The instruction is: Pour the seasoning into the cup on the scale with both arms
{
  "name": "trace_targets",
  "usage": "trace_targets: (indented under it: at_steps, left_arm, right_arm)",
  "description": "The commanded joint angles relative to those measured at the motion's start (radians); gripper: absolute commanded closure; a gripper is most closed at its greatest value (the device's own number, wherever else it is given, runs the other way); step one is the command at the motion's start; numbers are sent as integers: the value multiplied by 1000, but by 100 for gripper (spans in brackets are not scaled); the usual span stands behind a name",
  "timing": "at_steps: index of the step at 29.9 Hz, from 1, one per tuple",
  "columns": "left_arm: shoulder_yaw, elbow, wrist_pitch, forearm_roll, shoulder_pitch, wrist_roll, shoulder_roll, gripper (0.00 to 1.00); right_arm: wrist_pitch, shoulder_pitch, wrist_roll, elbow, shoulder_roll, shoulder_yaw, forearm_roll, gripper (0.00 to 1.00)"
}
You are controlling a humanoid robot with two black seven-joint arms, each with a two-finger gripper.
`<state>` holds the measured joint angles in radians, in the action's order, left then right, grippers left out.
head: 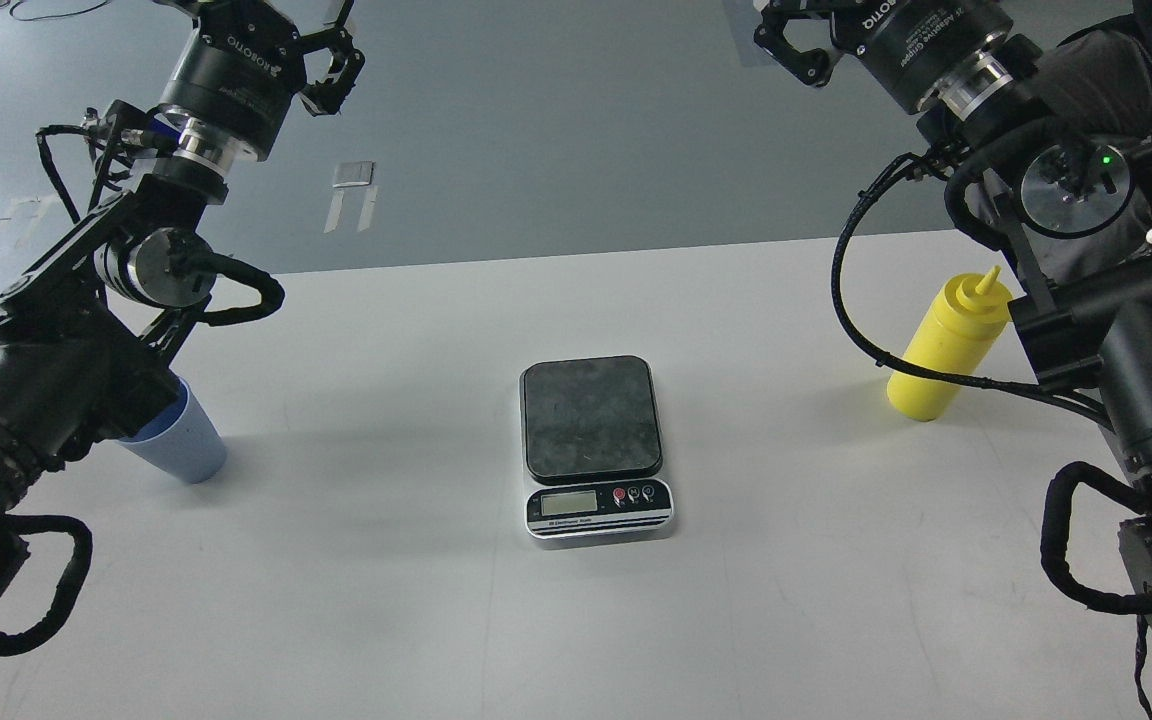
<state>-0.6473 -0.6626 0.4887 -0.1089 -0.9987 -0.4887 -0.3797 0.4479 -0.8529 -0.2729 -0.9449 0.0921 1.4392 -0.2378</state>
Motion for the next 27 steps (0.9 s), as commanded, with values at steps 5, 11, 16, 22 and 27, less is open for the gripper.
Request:
trace_targets:
  at_steps: [5, 11, 16, 22, 27]
  left_arm:
    - [0, 0, 0, 0, 0, 0, 1, 2]
    - [0, 0, 0, 0, 0, 0, 1, 2]
    - [0, 0, 0, 0, 0, 0, 2, 2]
    - [0, 0, 0, 0, -1, 0, 1, 2]
    - [1, 0, 0, 0, 0, 0, 1, 2]
  right_arm:
    - [0, 0, 0, 0, 1, 0, 0, 0]
    - [0, 5, 0, 0, 2, -3, -2, 0]
    - [0, 6, 0, -2, 2, -3, -2, 0]
    - [0, 6, 0, -2, 2, -3, -2, 0]
    - [0, 6, -2, -2, 2, -3, -2, 0]
